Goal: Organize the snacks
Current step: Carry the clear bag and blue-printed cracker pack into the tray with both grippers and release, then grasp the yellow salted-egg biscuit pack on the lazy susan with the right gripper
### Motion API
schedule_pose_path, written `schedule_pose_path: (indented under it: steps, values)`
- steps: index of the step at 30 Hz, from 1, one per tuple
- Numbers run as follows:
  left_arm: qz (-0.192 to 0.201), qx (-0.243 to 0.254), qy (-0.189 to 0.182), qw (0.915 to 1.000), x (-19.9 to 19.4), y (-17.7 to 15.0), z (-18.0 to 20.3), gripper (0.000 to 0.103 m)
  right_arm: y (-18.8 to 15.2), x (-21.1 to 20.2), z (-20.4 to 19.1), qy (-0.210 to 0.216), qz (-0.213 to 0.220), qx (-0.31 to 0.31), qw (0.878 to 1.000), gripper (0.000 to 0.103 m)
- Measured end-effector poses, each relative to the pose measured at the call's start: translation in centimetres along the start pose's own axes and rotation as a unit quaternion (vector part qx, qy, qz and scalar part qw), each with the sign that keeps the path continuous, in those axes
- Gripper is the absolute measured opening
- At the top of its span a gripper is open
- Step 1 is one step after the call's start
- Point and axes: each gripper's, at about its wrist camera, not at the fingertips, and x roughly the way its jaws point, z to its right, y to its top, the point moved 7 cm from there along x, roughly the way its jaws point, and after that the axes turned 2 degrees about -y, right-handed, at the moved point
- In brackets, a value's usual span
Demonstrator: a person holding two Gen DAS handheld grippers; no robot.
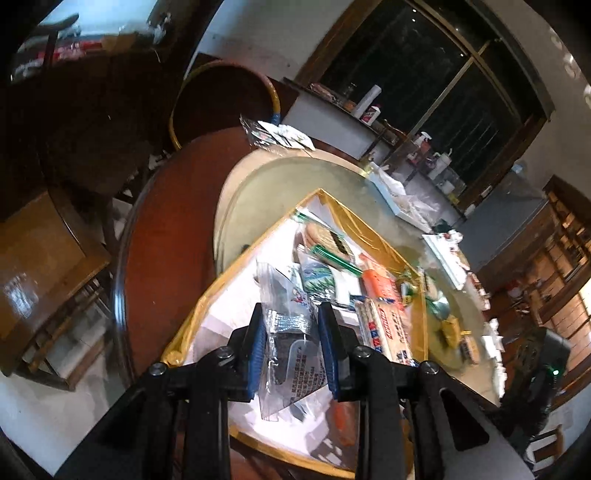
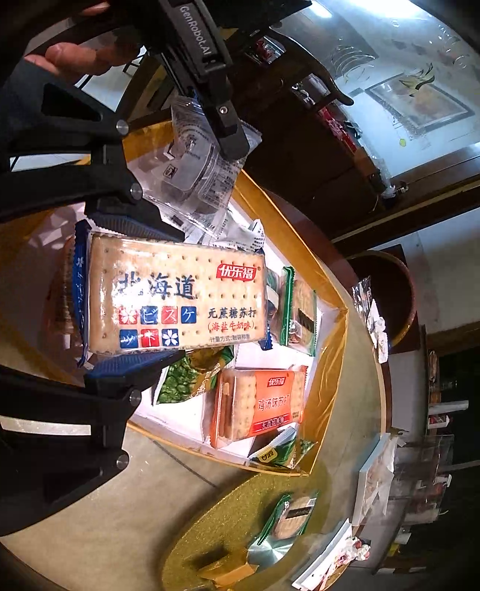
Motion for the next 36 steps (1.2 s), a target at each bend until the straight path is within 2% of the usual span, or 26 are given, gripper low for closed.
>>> schedule_pose_path:
  steps: [3,7,9,11,16,23,25,28,32,36]
  values:
    - [0.014,0.022,0.027,0.9993,0.0,0.0,0.2,0.034,-0.1,0.3,0.0,0.003,-0.005,0.007,1.0,0.056]
    - [0.021,0.051,0.067,0.9963,0.2,-0.6,0.7,0.062,0.1,-0.3,0.1,0.008,0.002,0.013,1.0,0.059]
    - [0.031,0.065,0.085,0.9938,-0.1,-0.8,1.1,0.069,0.0,-1.1,0.2,0.018,0.012,0.02,1.0,0.06]
    - [0.039,0.085,0.103,0.9903,-0.6,-1.2,1.9,0.08,0.0,-2.2,0.5,0.022,0.024,0.025,0.999,0.066]
    - [0.048,0.131,0.127,0.982,-1.8,-1.9,4.5,0.081,-0.5,-4.9,2.3,0.025,0.047,0.05,0.997,0.07]
    - [0.065,0.193,0.168,0.9646,-3.6,-3.0,8.4,0.081,-1.2,-8.4,5.9,0.024,0.074,0.092,0.993,0.072]
    - [0.084,0.208,0.171,0.9595,-4.4,-3.3,9.5,0.081,-1.8,-9.5,7.8,0.021,0.083,0.107,0.991,0.073]
    - [0.102,0.218,0.156,0.958,-5.0,-3.9,11.1,0.09,-2.5,-10.7,11.2,0.02,0.087,0.145,0.985,0.073]
    - [0.041,0.226,0.079,0.9701,-3.3,-5.1,14.0,0.091,-2.7,-12.4,15.8,0.012,0.096,0.183,0.978,0.073]
    - [0.003,0.231,0.03,0.9725,-1.3,-5.9,16.7,0.091,-2.0,-14.0,20.4,-0.014,0.104,0.203,0.974,0.073]
